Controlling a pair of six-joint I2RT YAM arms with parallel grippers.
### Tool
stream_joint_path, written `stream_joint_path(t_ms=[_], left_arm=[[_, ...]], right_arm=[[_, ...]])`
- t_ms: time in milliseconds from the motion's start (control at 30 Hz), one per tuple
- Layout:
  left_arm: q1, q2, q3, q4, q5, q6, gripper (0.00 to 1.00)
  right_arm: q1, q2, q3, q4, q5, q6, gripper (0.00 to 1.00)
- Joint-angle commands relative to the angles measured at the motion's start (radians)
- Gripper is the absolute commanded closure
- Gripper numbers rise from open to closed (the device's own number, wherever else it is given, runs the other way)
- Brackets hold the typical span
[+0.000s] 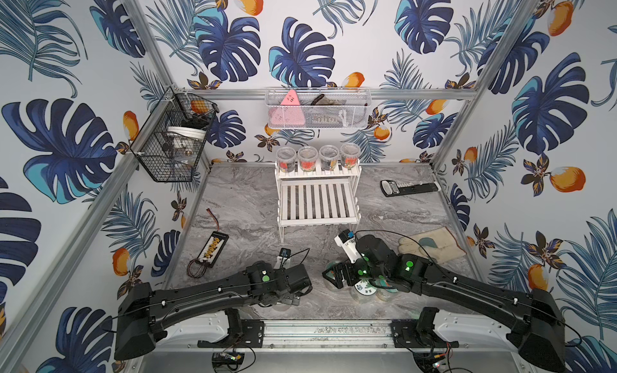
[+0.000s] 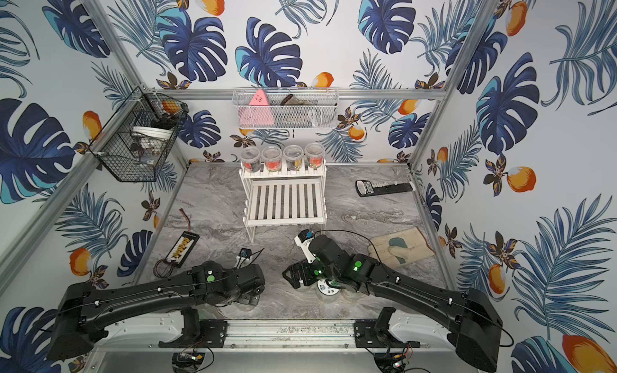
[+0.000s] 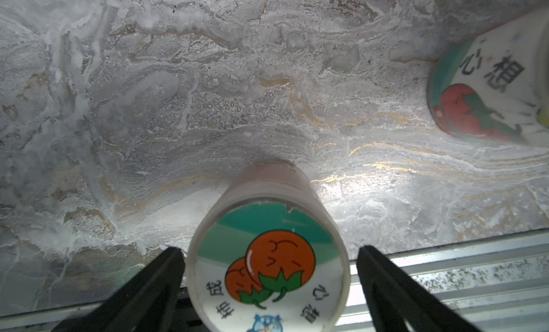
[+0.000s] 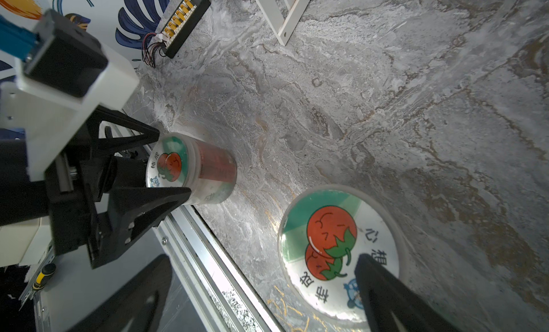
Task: Place the seed container on the shelf
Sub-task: Pick up the seed jar at the center of the board.
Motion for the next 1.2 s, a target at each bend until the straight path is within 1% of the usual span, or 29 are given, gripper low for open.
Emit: stream_joint_path(t_ms=[0, 400, 533, 633, 733, 833, 900, 1000, 1067, 1133, 1167], left_arm=[[0.000, 0.007, -0.008, -0.034, -0.014, -0.033, 0.01], [0.000, 0.025, -0.038, 0.030, 0.014, -0.021, 0.02], [0.000, 0.032, -0.042, 0.047, 0.020, -0.015, 0.08], [0.000, 0.039, -0.014, 0.038, 0.015, -0.002, 0.13], [0.000, 0.052, 0.047, 0.016, 0.006, 0.030, 0.16], [0.008, 0.090, 0.168, -0.049, -0.023, 0.076, 0.16], [0.048, 0.122, 0.257, -0.101, -0.011, 0.137, 0.16], [0.136, 0.142, 0.375, -0.155, 0.033, 0.234, 0.18], [0.190, 0.143, 0.441, -0.166, 0.067, 0.296, 0.19], [0.237, 0.157, 0.504, -0.181, 0.113, 0.352, 0.20], [0.258, 0.175, 0.543, -0.199, 0.131, 0.382, 0.21]], right_arm=[[0.002, 0.004, 0.010, 0.012, -0.004, 0.004, 0.00], [0.002, -0.005, 0.002, 0.008, 0.005, 0.007, 0.00], [0.001, -0.014, 0.000, 0.001, 0.023, 0.006, 0.00], [0.001, -0.029, 0.000, -0.012, 0.049, -0.004, 0.00], [0.001, -0.062, -0.009, -0.016, 0.102, -0.015, 0.00], [0.002, -0.113, -0.038, 0.023, 0.138, -0.057, 0.00], [0.001, -0.144, -0.060, 0.067, 0.146, -0.113, 0.00], [0.003, -0.182, -0.092, 0.150, 0.156, -0.203, 0.00], [0.003, -0.190, -0.099, 0.189, 0.117, -0.281, 0.00], [0.003, -0.177, -0.095, 0.221, 0.094, -0.315, 0.00], [0.003, -0.169, -0.094, 0.243, 0.054, -0.342, 0.00]])
